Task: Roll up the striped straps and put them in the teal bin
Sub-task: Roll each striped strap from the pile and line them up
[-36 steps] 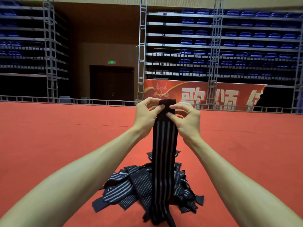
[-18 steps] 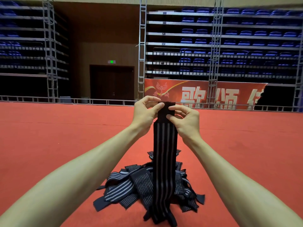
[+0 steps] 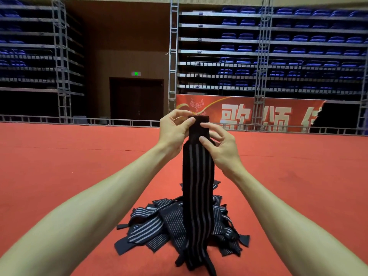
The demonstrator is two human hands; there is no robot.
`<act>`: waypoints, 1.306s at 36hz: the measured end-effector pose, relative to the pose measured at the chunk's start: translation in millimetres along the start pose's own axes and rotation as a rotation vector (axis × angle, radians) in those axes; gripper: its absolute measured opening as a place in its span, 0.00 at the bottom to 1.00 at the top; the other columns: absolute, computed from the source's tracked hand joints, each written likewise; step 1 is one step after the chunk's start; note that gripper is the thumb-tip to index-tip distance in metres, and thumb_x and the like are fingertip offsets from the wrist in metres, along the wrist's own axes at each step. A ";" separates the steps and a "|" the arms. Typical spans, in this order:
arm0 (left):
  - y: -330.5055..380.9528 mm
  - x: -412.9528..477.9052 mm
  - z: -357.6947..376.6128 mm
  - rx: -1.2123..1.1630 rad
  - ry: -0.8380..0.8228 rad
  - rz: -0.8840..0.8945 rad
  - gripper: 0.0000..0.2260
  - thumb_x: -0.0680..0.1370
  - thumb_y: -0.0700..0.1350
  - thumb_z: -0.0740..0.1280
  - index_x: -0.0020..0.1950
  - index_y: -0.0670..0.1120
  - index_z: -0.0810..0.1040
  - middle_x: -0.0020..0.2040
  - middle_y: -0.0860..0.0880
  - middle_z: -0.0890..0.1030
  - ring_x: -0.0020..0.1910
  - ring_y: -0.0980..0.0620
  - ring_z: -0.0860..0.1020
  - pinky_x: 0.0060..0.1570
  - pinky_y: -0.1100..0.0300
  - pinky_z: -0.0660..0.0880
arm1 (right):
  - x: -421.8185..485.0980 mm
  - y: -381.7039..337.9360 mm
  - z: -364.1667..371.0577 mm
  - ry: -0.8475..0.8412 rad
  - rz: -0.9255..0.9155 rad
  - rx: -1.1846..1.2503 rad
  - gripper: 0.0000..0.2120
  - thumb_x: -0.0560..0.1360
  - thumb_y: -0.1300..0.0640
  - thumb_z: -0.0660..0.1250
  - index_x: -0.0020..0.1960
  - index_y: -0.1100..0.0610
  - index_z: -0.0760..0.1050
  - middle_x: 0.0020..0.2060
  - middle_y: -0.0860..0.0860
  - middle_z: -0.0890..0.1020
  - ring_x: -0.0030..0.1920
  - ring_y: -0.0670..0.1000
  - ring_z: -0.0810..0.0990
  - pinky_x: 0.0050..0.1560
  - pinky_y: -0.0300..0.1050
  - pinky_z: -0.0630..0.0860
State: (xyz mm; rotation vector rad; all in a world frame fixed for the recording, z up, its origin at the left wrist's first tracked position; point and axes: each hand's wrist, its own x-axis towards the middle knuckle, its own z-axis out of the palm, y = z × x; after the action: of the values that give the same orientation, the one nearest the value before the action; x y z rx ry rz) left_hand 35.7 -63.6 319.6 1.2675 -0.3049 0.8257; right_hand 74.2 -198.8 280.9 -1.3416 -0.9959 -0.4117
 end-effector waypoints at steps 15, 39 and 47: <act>-15.3 -27.5 -11.8 0.264 -0.352 0.004 0.28 0.79 0.32 0.66 0.67 0.63 0.65 0.59 0.39 0.79 0.58 0.45 0.80 0.51 0.51 0.81 | 14.4 4.4 1.4 0.224 -0.039 0.000 0.16 0.75 0.65 0.71 0.62 0.57 0.80 0.51 0.44 0.83 0.50 0.37 0.82 0.51 0.32 0.76; -21.3 -25.3 0.5 0.317 -0.217 0.053 0.16 0.78 0.30 0.63 0.53 0.52 0.66 0.54 0.44 0.74 0.42 0.45 0.77 0.43 0.46 0.78 | 16.0 0.2 -2.8 0.150 -0.169 -0.163 0.20 0.74 0.74 0.64 0.62 0.56 0.75 0.56 0.43 0.79 0.56 0.35 0.76 0.60 0.30 0.70; -61.4 -56.3 -27.0 0.517 -0.498 0.071 0.37 0.74 0.29 0.66 0.72 0.61 0.60 0.71 0.46 0.67 0.68 0.51 0.72 0.67 0.45 0.72 | 27.8 2.7 -8.7 0.202 -0.152 -0.206 0.20 0.75 0.71 0.66 0.65 0.57 0.75 0.57 0.48 0.80 0.59 0.40 0.77 0.62 0.34 0.72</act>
State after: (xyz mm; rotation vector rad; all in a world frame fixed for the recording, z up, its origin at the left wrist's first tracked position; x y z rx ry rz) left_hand 33.6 -64.0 232.1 1.9607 -0.5590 0.6572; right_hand 94.7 -198.5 301.8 -1.3805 -0.9073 -0.7670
